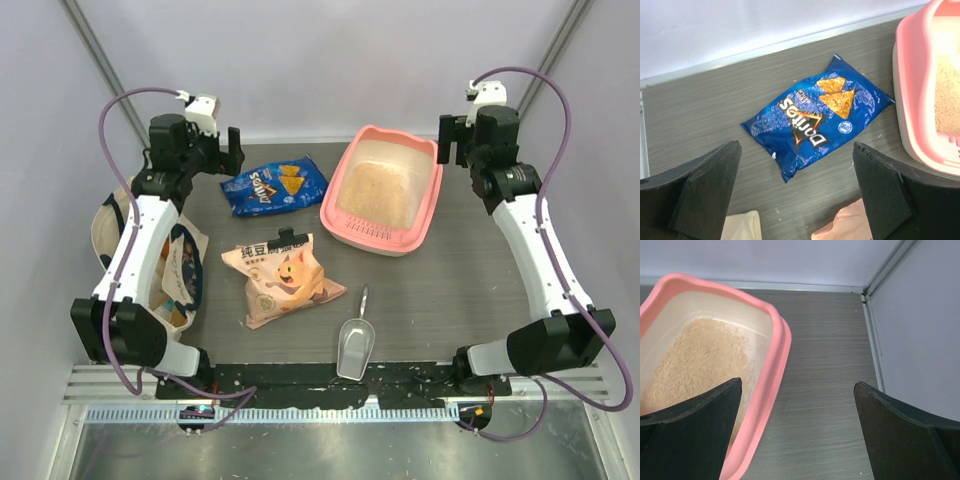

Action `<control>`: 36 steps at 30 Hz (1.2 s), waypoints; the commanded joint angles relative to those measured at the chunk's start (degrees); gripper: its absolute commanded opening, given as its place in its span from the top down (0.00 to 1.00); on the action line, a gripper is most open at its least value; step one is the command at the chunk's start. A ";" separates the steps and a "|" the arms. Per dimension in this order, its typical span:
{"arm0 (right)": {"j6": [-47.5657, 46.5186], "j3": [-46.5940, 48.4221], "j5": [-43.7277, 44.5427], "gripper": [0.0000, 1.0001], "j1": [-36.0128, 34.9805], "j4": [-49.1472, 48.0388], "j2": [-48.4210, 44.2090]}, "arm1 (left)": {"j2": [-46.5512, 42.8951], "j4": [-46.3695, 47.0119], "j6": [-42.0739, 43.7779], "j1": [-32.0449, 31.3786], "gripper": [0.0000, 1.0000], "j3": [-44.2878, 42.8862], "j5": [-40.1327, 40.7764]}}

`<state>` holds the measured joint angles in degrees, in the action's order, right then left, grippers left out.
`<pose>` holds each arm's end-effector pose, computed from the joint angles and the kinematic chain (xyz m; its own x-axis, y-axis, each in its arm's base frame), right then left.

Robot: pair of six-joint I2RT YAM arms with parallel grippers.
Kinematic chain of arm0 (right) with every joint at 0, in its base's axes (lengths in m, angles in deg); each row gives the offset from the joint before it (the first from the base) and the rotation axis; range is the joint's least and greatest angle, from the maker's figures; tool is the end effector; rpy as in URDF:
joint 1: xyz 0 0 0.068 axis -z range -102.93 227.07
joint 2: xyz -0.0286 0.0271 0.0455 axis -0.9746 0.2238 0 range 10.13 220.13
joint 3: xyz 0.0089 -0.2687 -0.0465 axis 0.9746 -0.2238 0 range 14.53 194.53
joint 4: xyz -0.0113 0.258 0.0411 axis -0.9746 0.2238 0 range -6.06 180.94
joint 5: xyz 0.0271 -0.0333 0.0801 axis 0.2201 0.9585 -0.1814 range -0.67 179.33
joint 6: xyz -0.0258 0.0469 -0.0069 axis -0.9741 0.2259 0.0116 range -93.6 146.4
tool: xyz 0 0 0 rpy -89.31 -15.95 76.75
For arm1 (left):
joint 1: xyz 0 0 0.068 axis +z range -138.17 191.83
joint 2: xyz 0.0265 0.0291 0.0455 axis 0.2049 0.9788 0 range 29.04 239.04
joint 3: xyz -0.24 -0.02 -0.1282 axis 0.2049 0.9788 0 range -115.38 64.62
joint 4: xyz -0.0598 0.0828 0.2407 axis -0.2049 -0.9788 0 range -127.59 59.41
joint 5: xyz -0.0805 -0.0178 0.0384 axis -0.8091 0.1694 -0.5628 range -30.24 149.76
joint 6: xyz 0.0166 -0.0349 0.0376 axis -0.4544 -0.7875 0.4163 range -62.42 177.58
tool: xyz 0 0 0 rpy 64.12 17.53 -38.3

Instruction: Fill the litter box with clean litter

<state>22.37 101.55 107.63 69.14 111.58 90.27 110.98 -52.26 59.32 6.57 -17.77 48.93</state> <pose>0.3102 0.0319 0.4244 -0.3614 -0.1177 -0.9250 0.1349 0.9750 -0.1768 0.3271 -0.0368 0.3974 -0.3524 0.0623 -0.9338 0.2752 0.9606 -0.0398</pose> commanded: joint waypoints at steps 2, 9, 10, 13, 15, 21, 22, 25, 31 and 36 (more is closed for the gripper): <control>-10.54 -6.57 -17.12 0.00 -0.34 -4.50 -6.39 | 0.60 -3.89 6.06 -0.19 0.02 -7.95 -8.40; -3.10 -8.27 -47.55 0.01 -1.22 -5.49 -5.87 | -2.29 -16.82 21.63 -0.19 0.02 -6.83 -11.94; -3.26 -8.97 -50.10 0.02 -1.22 -5.58 -6.74 | -2.65 -16.56 21.12 -0.19 0.02 -6.12 -10.37; -4.67 -11.96 -49.94 0.06 -1.57 -4.27 -7.54 | -3.53 -14.19 14.21 -0.02 0.05 -3.57 -7.29; -5.28 -12.49 -52.04 0.10 -1.66 -2.16 -7.19 | -3.36 -19.26 10.84 0.42 0.07 -5.66 -10.77; -7.13 -8.11 -60.48 0.13 -7.35 0.49 0.09 | -6.07 -25.45 3.64 1.04 0.10 -3.49 -19.76; -7.74 -6.97 -61.80 0.14 -8.15 0.40 1.58 | -6.86 -24.57 1.97 0.95 0.10 -2.96 -19.58; -12.13 0.67 -65.32 0.17 -12.63 4.60 10.71 | -10.38 -19.56 -3.65 0.95 0.09 0.03 -16.78; -7.22 15.96 -69.01 0.11 -19.74 1.55 28.48 | -14.95 -12.52 -9.38 1.04 0.04 1.18 -8.60; -4.76 19.33 -73.14 0.08 -24.06 -0.91 36.48 | -17.67 -12.34 -10.53 2.18 0.04 2.14 -5.78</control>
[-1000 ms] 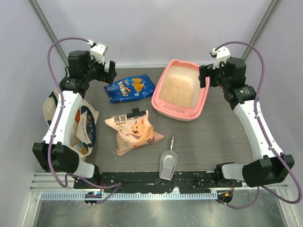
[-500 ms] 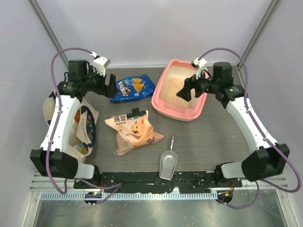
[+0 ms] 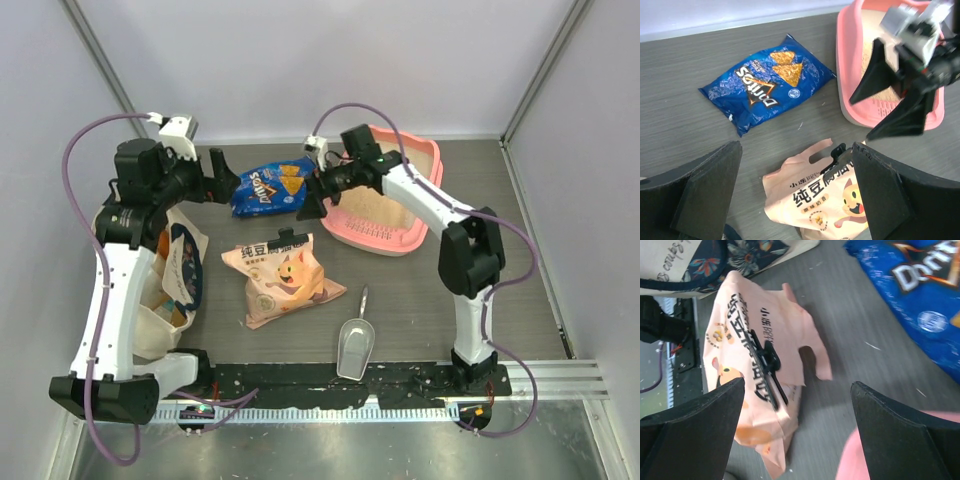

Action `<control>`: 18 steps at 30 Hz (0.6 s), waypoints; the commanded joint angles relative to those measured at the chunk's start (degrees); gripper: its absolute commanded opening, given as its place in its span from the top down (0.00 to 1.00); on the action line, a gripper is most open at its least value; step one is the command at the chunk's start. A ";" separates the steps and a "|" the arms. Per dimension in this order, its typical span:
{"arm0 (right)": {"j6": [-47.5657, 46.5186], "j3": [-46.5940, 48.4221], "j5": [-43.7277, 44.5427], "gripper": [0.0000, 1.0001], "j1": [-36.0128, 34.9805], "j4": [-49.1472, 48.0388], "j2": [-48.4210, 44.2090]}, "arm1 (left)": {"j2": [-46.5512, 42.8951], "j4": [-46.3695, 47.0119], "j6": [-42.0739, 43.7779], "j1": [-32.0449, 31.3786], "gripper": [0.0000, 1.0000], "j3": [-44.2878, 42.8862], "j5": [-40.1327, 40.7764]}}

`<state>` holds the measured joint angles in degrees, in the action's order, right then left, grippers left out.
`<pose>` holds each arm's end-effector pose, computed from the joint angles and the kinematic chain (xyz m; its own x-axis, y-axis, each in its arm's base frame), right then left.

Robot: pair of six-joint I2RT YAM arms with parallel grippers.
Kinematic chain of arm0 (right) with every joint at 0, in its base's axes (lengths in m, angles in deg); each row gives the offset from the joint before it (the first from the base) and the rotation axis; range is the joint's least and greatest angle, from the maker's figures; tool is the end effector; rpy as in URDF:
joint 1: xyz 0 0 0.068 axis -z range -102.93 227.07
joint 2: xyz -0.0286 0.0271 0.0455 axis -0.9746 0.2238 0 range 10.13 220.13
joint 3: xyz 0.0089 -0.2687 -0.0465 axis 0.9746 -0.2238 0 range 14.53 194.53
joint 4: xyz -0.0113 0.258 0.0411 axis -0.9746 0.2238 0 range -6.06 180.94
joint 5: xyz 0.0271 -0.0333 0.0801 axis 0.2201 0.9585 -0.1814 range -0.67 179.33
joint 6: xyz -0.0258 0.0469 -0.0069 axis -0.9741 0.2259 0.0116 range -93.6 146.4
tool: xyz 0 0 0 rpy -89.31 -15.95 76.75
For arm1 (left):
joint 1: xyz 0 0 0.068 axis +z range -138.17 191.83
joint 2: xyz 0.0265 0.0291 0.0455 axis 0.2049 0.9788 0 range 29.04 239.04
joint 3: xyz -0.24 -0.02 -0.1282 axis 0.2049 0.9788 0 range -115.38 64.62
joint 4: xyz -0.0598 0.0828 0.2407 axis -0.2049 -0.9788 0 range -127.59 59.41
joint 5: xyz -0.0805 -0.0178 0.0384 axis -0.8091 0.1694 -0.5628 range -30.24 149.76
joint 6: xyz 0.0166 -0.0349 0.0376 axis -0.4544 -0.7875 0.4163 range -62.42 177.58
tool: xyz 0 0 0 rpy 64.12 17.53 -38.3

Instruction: Fill the litter box with clean litter

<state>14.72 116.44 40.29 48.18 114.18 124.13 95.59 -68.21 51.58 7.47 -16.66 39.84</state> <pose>0.3823 0.2417 0.2965 -0.4142 -0.3802 -0.8270 -0.9082 0.2321 0.3482 0.2340 -0.0300 0.4342 -0.4260 -0.0662 -0.9023 0.3417 0.9117 -0.2282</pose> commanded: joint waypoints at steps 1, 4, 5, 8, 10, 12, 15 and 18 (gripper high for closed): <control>3.50 4.79 -5.11 0.07 -3.80 -4.22 3.42 | -2.73 3.18 -2.53 1.55 0.04 1.20 3.57; 4.21 5.05 -4.49 0.08 -5.48 -5.10 5.35 | -4.49 1.86 -1.83 2.42 0.04 1.47 4.36; 4.21 5.05 -4.40 0.07 -6.09 -5.19 5.80 | -4.93 1.59 -1.65 2.60 0.04 1.91 4.28; 4.21 5.49 -4.49 0.09 -6.71 -5.28 7.73 | -6.42 0.71 -1.47 3.83 0.04 2.35 3.84; 4.21 5.76 -4.93 0.11 -6.80 -5.02 8.52 | -6.95 0.45 -1.47 4.10 0.04 2.70 3.40; 4.12 5.67 -5.37 0.15 -6.97 -4.84 9.14 | -7.13 0.36 -1.56 6.12 0.04 2.61 3.31; 4.04 5.14 -5.63 0.25 -7.06 -4.66 8.70 | -7.65 0.62 -0.86 6.65 0.04 2.96 3.40; 3.07 4.27 -5.98 0.31 -6.98 -3.79 7.82 | -7.83 0.80 -0.51 6.91 0.04 3.32 3.31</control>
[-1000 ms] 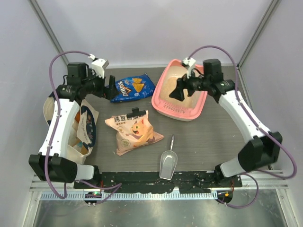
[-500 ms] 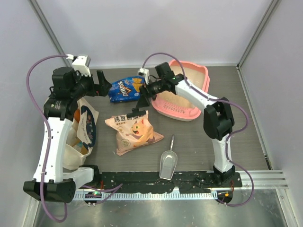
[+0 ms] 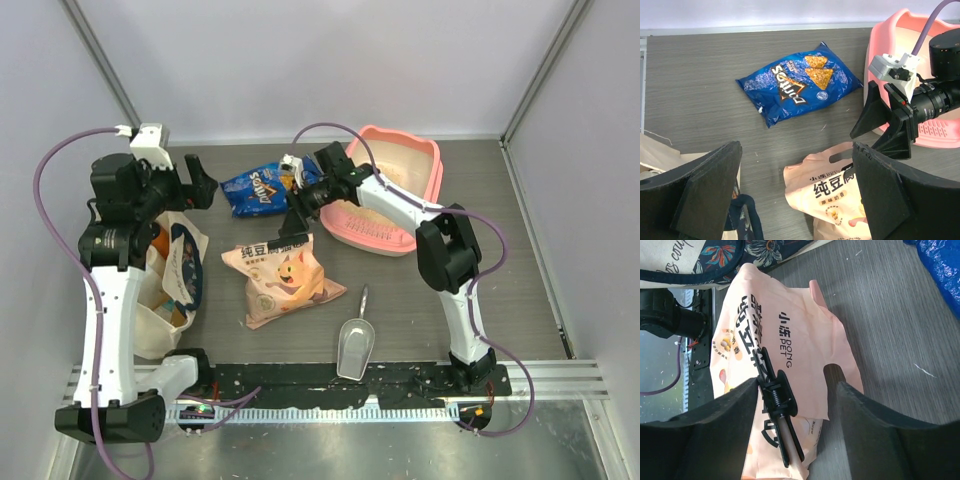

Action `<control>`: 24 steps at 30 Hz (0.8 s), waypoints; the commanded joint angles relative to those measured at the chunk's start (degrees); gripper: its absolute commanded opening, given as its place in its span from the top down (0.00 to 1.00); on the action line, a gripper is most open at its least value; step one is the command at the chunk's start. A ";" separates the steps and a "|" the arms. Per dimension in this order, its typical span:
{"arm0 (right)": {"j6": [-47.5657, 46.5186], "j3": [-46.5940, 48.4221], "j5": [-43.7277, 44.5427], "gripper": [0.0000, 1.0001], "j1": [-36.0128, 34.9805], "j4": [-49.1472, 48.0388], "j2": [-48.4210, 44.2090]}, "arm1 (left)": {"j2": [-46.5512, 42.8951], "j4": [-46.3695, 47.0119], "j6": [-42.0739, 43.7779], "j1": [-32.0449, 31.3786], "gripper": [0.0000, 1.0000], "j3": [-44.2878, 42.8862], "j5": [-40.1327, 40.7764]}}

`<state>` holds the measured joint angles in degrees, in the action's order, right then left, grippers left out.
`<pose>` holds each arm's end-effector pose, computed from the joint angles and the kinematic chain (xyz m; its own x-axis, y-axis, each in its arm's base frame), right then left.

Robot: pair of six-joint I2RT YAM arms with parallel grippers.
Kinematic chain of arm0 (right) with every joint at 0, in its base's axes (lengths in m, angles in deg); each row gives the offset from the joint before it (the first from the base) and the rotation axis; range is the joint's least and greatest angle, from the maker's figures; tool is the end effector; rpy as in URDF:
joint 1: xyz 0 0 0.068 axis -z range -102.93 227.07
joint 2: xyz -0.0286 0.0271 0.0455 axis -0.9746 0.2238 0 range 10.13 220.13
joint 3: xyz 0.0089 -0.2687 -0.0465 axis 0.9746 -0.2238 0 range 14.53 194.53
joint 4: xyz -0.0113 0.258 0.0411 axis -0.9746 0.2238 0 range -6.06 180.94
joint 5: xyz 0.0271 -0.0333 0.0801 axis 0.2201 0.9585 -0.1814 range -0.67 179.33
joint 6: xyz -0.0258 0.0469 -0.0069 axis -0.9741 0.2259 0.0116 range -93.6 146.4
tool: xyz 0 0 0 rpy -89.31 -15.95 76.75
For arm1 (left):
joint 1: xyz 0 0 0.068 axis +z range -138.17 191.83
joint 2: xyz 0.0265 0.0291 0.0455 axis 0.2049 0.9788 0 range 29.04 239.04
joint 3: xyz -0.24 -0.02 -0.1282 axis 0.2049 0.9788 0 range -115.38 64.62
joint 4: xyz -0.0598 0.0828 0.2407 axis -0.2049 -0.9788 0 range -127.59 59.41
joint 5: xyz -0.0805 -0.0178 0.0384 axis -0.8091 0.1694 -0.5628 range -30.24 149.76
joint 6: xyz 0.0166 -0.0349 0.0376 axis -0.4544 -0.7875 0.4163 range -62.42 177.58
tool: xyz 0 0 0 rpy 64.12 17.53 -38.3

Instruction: Fill the litter box with clean litter

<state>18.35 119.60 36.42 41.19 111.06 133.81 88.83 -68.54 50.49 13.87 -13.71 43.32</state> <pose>0.3759 0.3069 0.2436 -0.4617 -0.4383 -0.7712 -0.8780 0.1020 0.4676 0.2026 -0.0028 0.4405 -0.3584 -0.1314 -0.9243 0.1898 0.9591 -0.2099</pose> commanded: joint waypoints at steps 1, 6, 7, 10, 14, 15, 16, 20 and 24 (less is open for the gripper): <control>-0.65 0.49 -2.20 0.37 0.02 -0.31 -1.95 | -1.08 1.22 0.50 0.68 0.04 0.37 -0.25; -0.65 -0.05 -3.35 0.56 -0.07 -0.13 -2.13 | -0.38 2.00 -0.29 1.56 0.04 0.28 -2.00; -0.73 0.04 -3.35 0.59 0.02 -0.13 -2.12 | -0.20 2.18 -0.46 1.65 0.04 0.36 -2.27; -1.35 0.39 -2.82 0.92 0.02 -0.13 -2.30 | 0.33 2.62 -0.99 1.91 0.05 0.28 -3.15; -0.04 2.85 -0.45 0.98 0.63 -2.76 -5.02 | 0.94 3.32 -0.91 2.00 0.05 0.28 -4.90; 0.93 3.55 0.16 0.98 0.81 -5.55 -5.90 | 1.12 3.59 -0.99 1.91 0.05 0.28 -5.61; 2.76 3.99 0.87 0.98 1.07 -6.54 -6.95 | 1.81 3.94 -0.82 2.00 0.05 0.71 -6.31; 4.10 3.65 5.08 0.98 2.74 -9.88 -14.14 | 4.01 7.62 -2.21 1.91 0.07 1.77 -11.75; 3.75 -1.70 5.88 0.98 5.64 -8.50 -21.25 | 6.65 10.79 -4.42 2.00 0.08 1.60 -13.96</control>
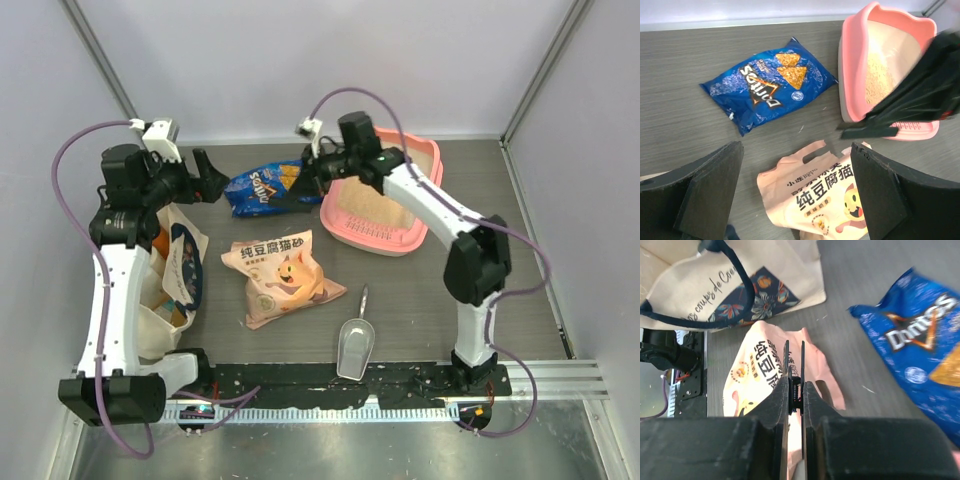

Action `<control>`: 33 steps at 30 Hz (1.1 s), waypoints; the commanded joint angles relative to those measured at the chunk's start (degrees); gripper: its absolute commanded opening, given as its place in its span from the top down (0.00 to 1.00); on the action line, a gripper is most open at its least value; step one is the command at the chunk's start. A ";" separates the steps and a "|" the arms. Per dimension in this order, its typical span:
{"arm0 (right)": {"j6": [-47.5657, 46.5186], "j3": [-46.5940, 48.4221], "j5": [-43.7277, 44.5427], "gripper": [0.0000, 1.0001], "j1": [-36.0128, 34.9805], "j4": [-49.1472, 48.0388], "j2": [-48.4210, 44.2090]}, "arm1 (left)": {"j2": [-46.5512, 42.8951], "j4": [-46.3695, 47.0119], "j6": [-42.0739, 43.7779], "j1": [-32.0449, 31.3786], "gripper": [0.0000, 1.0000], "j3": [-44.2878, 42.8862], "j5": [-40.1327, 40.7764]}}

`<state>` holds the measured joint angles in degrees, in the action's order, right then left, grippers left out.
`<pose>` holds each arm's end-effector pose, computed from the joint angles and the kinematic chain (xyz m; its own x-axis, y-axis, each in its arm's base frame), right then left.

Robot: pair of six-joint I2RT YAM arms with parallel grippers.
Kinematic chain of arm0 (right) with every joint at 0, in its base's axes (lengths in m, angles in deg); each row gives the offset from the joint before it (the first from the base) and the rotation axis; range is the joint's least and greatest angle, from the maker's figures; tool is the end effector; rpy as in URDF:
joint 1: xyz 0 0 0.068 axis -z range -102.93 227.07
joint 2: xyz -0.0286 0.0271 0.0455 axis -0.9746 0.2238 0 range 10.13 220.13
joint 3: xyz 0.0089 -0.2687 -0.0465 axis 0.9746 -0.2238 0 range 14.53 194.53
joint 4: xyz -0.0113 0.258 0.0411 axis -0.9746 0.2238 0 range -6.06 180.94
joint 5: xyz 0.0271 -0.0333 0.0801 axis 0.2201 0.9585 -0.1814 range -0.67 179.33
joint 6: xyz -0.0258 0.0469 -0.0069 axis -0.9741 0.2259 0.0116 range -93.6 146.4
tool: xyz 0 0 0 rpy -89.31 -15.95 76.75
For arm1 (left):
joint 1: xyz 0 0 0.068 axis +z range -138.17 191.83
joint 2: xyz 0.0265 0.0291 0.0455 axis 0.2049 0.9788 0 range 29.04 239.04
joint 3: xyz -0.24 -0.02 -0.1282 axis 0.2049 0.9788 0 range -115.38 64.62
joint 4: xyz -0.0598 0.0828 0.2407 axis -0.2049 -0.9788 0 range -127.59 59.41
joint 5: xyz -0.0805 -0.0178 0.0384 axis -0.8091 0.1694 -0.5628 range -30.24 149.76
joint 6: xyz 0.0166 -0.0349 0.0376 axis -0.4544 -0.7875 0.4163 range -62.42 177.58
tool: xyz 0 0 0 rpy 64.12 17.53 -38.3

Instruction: Fill the litter box with clean litter

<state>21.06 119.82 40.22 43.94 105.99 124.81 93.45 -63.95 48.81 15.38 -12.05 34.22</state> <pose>0.3745 0.2766 0.3219 -0.3512 -0.3021 -0.8862 -0.9347 0.1684 0.3130 0.2321 -0.0009 0.4240 -0.4079 -0.1633 -0.8983 0.2867 0.9112 -0.2958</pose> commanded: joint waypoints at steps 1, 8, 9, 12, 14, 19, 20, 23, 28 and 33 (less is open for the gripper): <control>0.25 -3.15 1.91 0.98 4.80 -1.84 -14.11 | 2.65 6.64 -2.91 0.40 0.08 -0.50 -5.31; -22.30 -21.42 3.48 0.98 14.74 26.17 -30.98 | 7.40 9.45 -6.07 0.40 0.11 -2.35 -6.19; -29.48 -25.45 4.88 0.98 14.84 33.43 -32.48 | 7.84 9.81 -6.86 0.49 0.11 -2.61 -6.10; -37.86 -33.71 10.07 0.98 15.28 40.77 -38.19 | 8.19 10.43 -8.01 0.49 0.11 -2.53 -7.24; -42.79 -36.64 12.70 0.98 15.72 44.73 -40.66 | 8.46 10.08 -7.92 0.40 0.11 -2.53 -7.94; -56.25 -43.15 18.16 0.98 16.16 55.83 -38.21 | 9.78 10.51 -8.54 0.49 0.11 -2.35 -7.95; -57.14 -44.11 18.34 0.98 16.68 55.92 -37.25 | 9.87 10.60 -8.54 0.49 0.11 -2.18 -8.21; -57.15 -47.02 17.73 0.97 18.79 53.20 -36.80 | 10.30 10.78 -7.67 0.23 0.11 -1.56 -8.30; -53.37 -46.68 18.16 0.51 19.24 46.26 -38.47 | 10.75 8.50 -5.20 -1.79 0.13 -2.17 -4.79; -46.02 -29.77 11.50 0.17 19.24 46.51 -33.47 | 10.40 5.95 -3.97 -1.88 0.12 -2.44 -4.26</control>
<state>-30.92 75.56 57.64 63.15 155.08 88.90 104.31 -57.02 42.82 13.78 -12.11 29.09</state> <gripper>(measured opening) 0.725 0.874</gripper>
